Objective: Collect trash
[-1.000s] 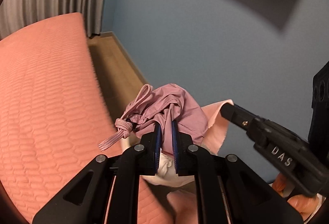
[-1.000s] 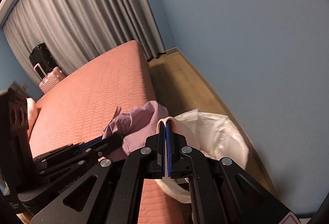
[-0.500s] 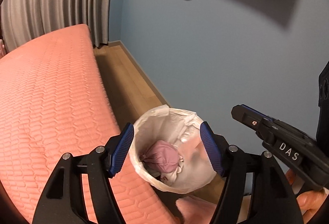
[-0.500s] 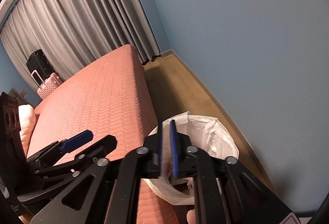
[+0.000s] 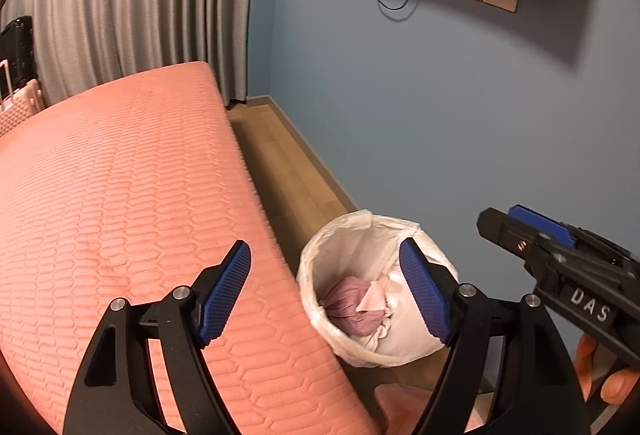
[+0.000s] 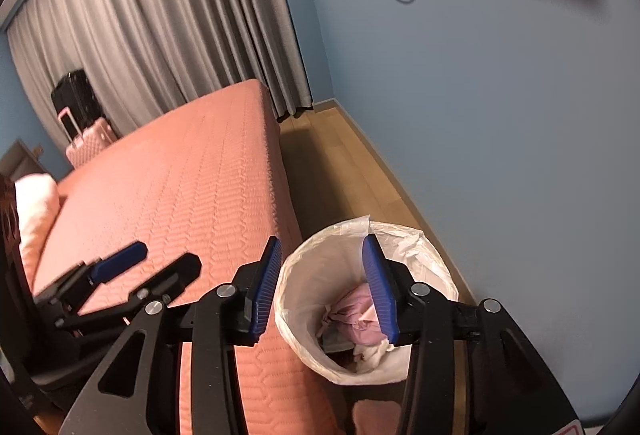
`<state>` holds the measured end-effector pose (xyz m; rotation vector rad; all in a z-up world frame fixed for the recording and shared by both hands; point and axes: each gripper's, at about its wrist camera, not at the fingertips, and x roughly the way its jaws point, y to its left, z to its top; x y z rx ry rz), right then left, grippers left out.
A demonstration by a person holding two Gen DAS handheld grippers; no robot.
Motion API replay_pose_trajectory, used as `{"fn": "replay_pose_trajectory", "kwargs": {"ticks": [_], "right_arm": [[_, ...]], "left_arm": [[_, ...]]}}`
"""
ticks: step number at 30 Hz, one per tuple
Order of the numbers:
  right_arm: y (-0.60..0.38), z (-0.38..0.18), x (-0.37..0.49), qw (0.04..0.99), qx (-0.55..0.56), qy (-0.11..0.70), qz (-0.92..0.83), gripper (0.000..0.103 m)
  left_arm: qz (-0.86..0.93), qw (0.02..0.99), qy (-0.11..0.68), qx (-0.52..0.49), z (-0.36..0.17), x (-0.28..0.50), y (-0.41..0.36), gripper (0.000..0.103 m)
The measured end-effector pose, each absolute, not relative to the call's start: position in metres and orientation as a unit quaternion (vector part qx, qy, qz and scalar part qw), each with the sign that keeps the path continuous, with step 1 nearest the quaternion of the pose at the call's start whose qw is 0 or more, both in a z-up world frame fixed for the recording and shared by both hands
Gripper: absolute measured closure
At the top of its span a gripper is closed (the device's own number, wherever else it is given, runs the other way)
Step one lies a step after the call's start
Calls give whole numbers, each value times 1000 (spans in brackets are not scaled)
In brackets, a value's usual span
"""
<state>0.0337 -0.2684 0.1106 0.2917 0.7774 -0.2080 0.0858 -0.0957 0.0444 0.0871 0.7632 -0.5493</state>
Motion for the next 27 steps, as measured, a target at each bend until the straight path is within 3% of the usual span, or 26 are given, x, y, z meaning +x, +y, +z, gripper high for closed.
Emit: {"fn": "replay_pose_trajectory", "kwargs": {"ticks": [6,13,21,27], "right_arm": [[-253,112,19,911,123,379,-107,45],[-241,109,2,907,107,390,-118,35],[-237,105,-11,906,99,391,-133,19],[-232,101,-20,906,88,389,-139,16]], "left_arm": [[-244,897,367,40,44,78,-80,20],[-216,903,369,42,41,67,-64,14],[-197,906,371,51,38,55,-53,12],[-191,905,375,59,34,45,-49,12]]}}
